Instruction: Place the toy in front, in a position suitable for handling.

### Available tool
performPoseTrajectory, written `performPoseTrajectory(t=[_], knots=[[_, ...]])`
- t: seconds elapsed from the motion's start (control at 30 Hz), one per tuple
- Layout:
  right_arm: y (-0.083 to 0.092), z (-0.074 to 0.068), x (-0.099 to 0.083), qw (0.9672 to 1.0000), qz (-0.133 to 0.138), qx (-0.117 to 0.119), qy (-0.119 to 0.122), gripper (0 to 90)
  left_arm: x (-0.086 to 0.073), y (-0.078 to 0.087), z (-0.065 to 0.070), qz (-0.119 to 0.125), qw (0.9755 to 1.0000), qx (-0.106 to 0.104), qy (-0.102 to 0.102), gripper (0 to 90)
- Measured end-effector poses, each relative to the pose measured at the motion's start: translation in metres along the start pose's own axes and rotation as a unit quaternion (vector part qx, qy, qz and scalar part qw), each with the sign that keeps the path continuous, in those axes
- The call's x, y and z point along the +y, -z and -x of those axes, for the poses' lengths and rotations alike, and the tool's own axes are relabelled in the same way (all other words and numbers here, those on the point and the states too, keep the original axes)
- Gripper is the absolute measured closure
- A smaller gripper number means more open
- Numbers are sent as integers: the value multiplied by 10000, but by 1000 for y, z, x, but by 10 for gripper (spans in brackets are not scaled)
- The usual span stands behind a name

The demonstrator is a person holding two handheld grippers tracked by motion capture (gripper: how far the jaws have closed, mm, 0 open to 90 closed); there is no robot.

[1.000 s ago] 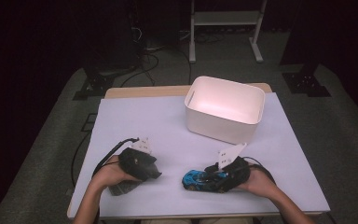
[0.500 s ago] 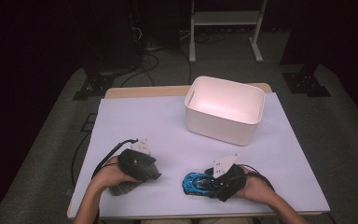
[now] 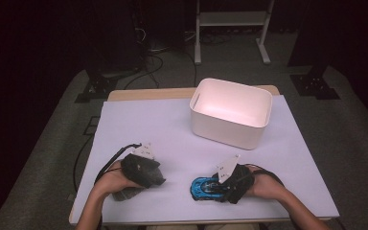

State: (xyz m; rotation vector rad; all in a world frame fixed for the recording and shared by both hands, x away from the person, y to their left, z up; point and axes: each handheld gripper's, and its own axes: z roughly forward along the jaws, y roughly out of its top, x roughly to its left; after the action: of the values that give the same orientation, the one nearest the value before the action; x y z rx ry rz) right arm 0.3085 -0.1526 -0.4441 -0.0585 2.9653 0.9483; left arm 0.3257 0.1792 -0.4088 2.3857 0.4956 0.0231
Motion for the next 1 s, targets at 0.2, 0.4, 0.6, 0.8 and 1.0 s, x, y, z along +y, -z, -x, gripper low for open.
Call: performPoseTrajectory(t=[0.2,0.4,0.6,0.8,1.0], knots=[[2,4,-7,9988,295,101,-382,260,1,1,1,63,9999,100,10,287],[1,0,-10,9966,499,0,-662,234,-1,1,1,145,9997,182,44,252],[14,4,-11,9910,926,67,-967,224,-4,4,1,198,9995,252,70,211],[34,16,-13,9877,996,-199,-1185,222,-8,7,-1,315,9988,335,158,182],[51,35,-14,9820,981,-420,-1558,219,-9,10,-2,402,9978,486,216,118]])
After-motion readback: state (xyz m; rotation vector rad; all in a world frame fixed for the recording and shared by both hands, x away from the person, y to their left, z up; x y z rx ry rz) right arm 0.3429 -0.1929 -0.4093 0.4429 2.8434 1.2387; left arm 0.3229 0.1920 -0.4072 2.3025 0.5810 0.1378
